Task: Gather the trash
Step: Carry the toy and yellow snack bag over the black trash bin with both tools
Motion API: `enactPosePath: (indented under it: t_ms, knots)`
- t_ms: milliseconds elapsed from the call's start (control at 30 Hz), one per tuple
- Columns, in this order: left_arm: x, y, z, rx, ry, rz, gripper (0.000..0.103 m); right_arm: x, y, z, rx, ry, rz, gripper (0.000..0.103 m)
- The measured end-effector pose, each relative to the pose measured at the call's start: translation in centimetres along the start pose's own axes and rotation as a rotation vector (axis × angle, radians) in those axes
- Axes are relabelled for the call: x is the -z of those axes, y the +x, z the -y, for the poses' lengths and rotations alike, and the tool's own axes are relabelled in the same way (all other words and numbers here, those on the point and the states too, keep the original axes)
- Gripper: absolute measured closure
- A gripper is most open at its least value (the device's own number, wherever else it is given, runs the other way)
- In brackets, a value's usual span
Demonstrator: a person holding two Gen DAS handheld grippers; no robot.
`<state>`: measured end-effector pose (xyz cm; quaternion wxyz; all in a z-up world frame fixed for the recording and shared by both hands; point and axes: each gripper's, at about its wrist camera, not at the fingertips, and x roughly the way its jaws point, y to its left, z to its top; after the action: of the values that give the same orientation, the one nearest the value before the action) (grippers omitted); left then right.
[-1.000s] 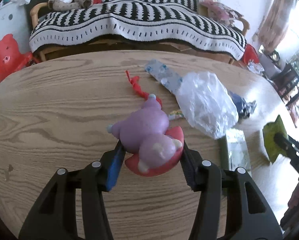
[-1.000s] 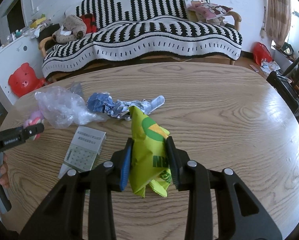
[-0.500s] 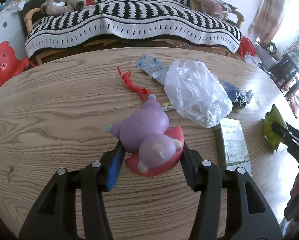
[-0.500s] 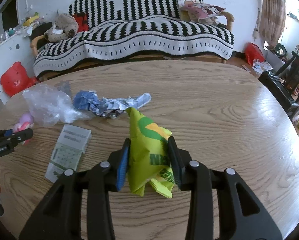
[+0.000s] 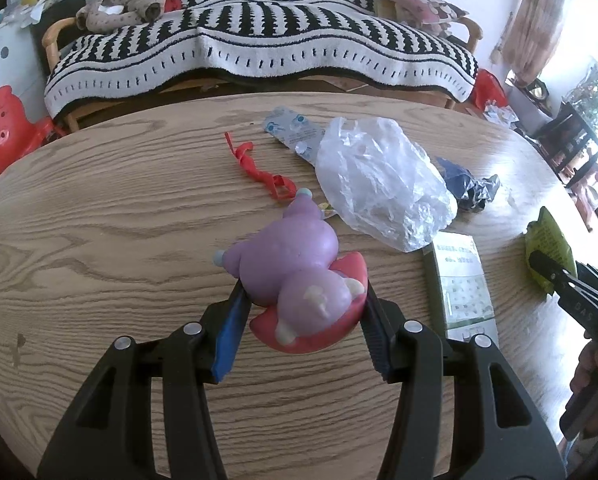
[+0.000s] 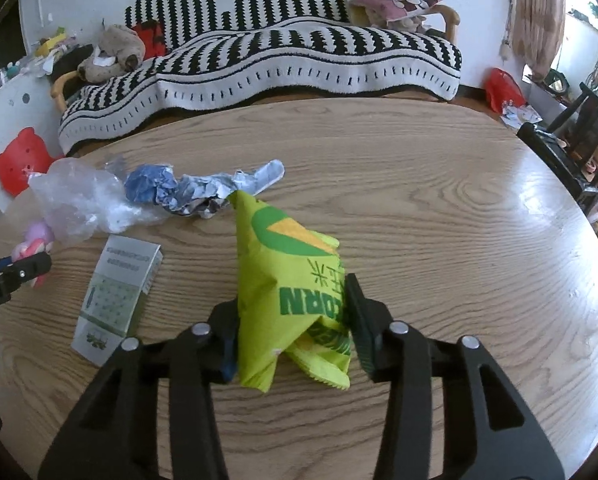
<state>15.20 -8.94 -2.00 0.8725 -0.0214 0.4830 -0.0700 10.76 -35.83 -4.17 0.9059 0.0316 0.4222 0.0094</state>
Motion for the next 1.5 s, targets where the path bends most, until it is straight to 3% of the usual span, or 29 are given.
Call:
enactPosePath:
  t_ms: [533, 767, 900, 1067, 1233, 1500]
  knots:
    - [0.3, 0.1, 0.1, -0.03, 0.028, -0.008, 0.051, -0.3, -0.3, -0.3, -0.011, 0.013, 0.009, 0.061]
    - [0.4, 0.0, 0.2, -0.043, 0.043, -0.002, 0.051, -0.1, -1.1, -0.7, -0.056, 0.02, 0.023, 0.062]
    - [0.6, -1.5, 1.0, -0.035, 0.066, 0.028, 0.051, 0.1, -3.4, -0.4, -0.066, 0.029, 0.059, 0.062]
    - [2.4, -5.5, 4.2, -0.04, 0.181, 0.103, 0.051, 1.7, -8.6, 1.6, -0.064, 0.059, 0.119, 0.062]
    - [7.7, -11.0, 9.4, 0.087, 0.236, 0.165, 0.051, 5.3, -15.9, 4.4, -0.049, 0.098, 0.189, 0.062]
    - [14.9, -17.8, 18.6, 0.346, 0.393, 0.119, 0.051, 13.9, -26.1, 9.3, -0.001, 0.152, 0.216, 0.062]
